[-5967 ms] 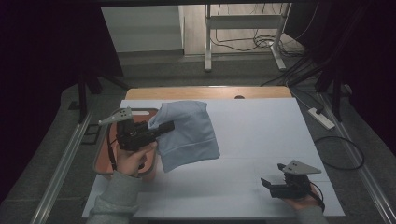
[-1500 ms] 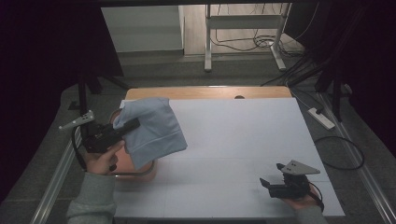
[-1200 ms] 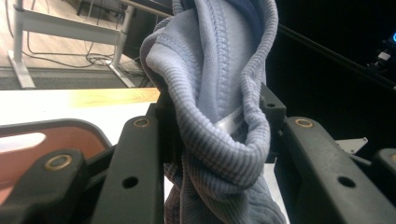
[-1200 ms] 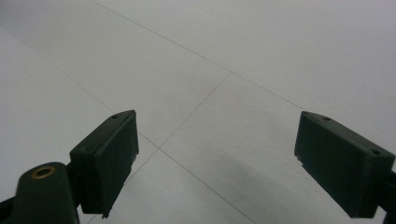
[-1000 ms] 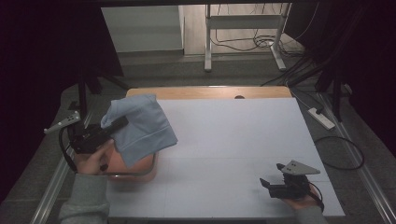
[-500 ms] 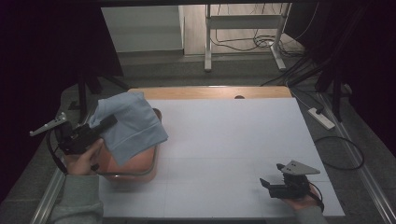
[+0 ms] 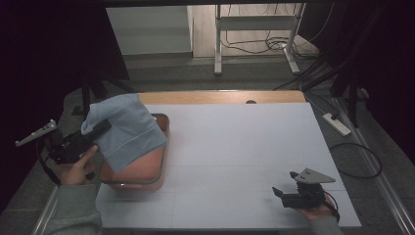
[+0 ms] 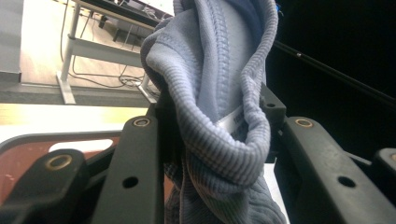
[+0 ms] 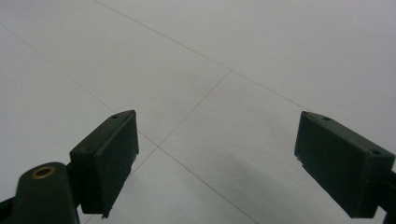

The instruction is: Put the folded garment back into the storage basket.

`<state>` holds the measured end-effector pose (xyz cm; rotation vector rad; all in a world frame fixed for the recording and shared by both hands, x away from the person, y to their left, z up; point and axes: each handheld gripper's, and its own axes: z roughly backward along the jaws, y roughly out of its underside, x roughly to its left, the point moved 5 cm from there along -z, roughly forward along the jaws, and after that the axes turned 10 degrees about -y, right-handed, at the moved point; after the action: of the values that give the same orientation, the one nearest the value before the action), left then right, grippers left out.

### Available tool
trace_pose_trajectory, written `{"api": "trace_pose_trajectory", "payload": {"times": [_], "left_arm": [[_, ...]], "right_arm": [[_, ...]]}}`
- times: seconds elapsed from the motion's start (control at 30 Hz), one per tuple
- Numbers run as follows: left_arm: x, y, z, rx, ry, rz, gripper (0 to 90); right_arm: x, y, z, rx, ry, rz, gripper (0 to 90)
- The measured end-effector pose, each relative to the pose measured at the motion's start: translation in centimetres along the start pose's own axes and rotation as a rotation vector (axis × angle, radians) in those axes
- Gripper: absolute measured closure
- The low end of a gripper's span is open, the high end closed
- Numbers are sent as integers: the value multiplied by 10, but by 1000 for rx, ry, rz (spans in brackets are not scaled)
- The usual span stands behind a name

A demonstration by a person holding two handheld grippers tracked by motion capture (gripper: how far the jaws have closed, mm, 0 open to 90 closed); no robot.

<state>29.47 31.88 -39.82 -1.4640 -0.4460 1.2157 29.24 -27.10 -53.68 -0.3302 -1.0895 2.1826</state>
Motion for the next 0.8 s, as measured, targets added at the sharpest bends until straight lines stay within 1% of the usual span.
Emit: {"api": "trace_pose_trajectory", "payload": {"times": [0.27,0.37,0.47,0.67,0.73,0.77,0.8], "left_arm": [[7,0,5,-4,-14,9,625],[10,2,4,13,-25,-3,624],[14,5,3,31,-40,-6,625],[23,15,-5,71,-59,-10,625],[26,17,-7,82,-67,-7,625],[27,19,-9,87,-66,2,625],[29,20,-9,93,-66,3,624]], "right_arm": [[0,0,0,0,-2,1,141],[0,0,0,0,-2,1,141],[0,0,0,2,-4,0,141],[0,0,-1,5,-4,4,141],[0,0,-1,5,-4,4,141],[0,0,-1,5,-4,4,141],[0,0,-1,5,-4,4,141]]}}
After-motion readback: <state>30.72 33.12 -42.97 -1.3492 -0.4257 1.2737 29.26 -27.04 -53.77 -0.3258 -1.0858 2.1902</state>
